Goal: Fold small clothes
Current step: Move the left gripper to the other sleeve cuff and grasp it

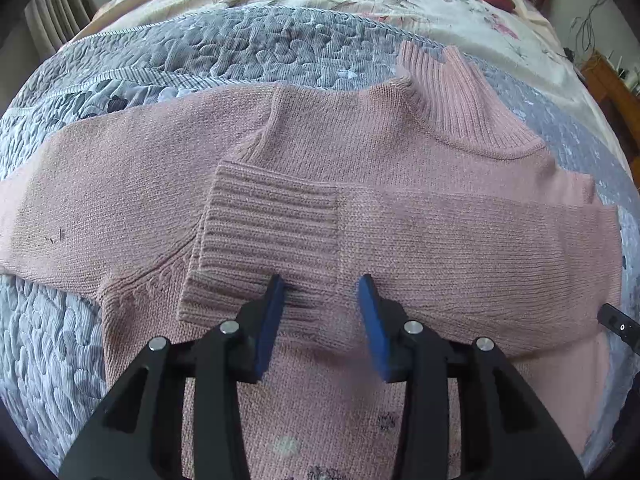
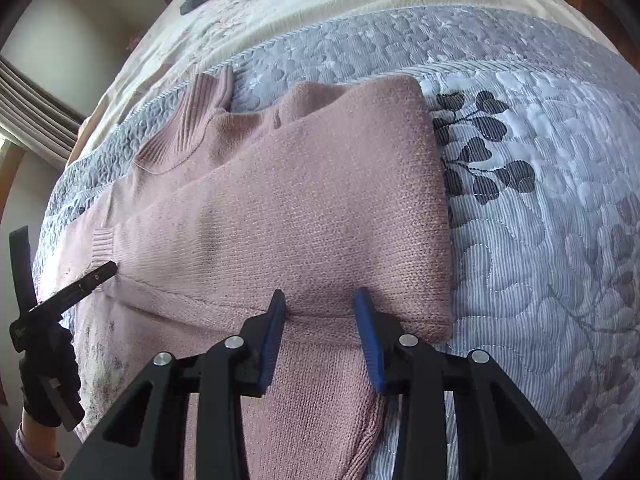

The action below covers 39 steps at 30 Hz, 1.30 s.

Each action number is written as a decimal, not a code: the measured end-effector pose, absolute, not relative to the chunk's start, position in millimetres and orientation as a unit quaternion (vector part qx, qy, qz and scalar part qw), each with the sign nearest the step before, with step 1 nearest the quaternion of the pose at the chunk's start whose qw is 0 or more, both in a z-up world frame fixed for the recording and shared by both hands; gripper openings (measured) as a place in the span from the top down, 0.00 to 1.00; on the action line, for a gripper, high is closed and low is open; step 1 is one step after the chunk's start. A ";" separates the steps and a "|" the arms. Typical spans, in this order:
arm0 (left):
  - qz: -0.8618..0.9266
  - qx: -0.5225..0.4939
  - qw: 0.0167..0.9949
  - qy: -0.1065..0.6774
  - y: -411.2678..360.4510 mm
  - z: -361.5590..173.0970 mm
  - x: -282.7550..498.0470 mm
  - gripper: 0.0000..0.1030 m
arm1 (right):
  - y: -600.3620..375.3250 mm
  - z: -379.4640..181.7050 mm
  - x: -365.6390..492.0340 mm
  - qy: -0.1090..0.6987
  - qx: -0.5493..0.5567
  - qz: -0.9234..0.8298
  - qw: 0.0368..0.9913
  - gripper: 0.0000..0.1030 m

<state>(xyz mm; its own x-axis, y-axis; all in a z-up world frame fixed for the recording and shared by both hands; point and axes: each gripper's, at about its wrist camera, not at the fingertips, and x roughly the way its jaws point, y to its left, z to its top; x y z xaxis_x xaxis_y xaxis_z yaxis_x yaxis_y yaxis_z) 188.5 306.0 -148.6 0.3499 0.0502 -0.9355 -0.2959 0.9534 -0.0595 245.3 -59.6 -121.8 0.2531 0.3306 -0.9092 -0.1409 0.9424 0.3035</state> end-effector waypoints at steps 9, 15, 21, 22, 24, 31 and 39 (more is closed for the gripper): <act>0.141 -0.149 0.840 0.502 383.9 -91.8 124.6 0.46 | -25.8 -66.3 209.9 0.557 0.058 0.202 0.803 0.52; 0.250 -0.196 0.811 0.492 503.4 -85.3 59.7 0.46 | 29.7 -68.5 183.7 0.563 0.026 0.259 0.784 0.51; 0.316 -0.297 0.779 0.452 610.1 -89.9 9.9 0.46 | 75.3 -84.1 165.5 0.572 0.000 0.290 0.767 0.51; 0.318 -0.315 0.776 0.445 623.6 -91.9 5.7 0.46 | 80.5 -87.1 164.7 0.574 -0.002 0.292 0.765 0.51; 0.325 -0.347 0.769 0.427 649.8 -95.0 0.5 0.46 | 87.2 -93.0 163.7 0.579 -0.006 0.291 0.762 0.51; 0.330 -0.410 0.761 0.379 707.0 -107.6 5.3 0.48 | 90.9 -106.7 168.4 0.587 -0.010 0.276 0.761 0.51; 0.345 -0.410 0.764 0.359 728.0 -112.1 19.3 0.75 | 89.2 -123.9 168.8 0.599 -0.022 0.260 0.757 0.51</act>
<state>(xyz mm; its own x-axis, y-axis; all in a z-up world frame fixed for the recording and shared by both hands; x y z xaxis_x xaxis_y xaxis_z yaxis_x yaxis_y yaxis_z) 19.3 728.0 -112.2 0.5044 0.2325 -0.8316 -0.8212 0.4267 -0.3788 168.8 89.2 -123.9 0.1461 0.3670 -0.9187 -0.4204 0.8637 0.2781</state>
